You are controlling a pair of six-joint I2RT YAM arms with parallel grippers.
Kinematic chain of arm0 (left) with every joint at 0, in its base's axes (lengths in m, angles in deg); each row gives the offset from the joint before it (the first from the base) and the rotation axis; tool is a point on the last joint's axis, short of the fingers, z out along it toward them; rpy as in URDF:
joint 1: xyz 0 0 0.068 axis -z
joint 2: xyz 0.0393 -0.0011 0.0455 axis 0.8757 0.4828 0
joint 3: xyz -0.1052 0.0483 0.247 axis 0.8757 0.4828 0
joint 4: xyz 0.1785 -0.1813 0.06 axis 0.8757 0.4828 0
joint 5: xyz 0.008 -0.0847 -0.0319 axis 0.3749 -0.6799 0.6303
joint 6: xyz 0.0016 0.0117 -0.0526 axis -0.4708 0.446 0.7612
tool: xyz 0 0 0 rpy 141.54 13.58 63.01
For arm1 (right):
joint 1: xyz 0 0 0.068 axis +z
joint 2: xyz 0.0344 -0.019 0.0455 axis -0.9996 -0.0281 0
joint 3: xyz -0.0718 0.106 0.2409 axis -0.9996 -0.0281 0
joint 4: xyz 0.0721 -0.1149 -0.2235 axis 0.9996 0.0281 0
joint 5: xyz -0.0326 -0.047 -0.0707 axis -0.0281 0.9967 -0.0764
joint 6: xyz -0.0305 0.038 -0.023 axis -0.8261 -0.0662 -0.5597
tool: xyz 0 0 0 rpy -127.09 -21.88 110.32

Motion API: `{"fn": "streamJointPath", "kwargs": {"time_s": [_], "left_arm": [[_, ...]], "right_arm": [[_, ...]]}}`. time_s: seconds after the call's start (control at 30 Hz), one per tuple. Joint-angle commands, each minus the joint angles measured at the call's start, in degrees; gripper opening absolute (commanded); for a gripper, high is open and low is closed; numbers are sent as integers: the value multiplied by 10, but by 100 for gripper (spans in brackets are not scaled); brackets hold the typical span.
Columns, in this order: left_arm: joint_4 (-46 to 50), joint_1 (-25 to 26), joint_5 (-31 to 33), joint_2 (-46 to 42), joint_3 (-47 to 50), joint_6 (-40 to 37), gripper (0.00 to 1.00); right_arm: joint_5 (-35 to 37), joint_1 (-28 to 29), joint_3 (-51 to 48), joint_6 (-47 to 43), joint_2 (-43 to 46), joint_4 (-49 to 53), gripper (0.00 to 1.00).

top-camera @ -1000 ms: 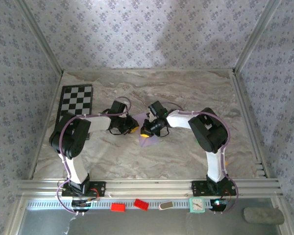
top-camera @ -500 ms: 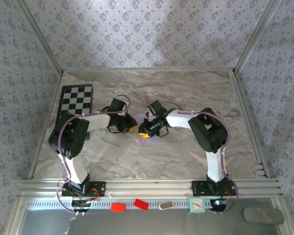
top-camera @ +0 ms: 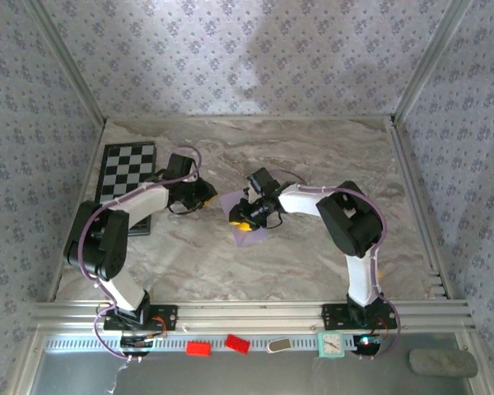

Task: Fold a paper plane with a square sheet of paper (pick it up from the middle)
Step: Fold the triangle a second time at the center of the table.

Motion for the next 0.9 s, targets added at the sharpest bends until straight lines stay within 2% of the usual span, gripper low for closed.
{"fn": "streamJointPath", "kwargs": {"time_s": [0.0, 0.2, 0.53, 0.63, 0.87], "left_arm": [[0, 0, -12, -21, 22, 1, 23], [-15, 4, -29, -21, 44, 10, 23], [-25, 42, -44, -20, 57, 23, 19], [-29, 58, -47, -13, 56, 28, 17], [-41, 91, -55, 14, 49, 40, 11]], "right_arm": [[35, -1, -3, -9, -20, 42, 45], [37, -1, -4, -11, -21, 44, 43], [38, -4, -4, -11, -33, 57, 17], [37, -4, -4, -14, -39, 68, 5], [39, -4, 18, -17, -42, 85, 1]]}}
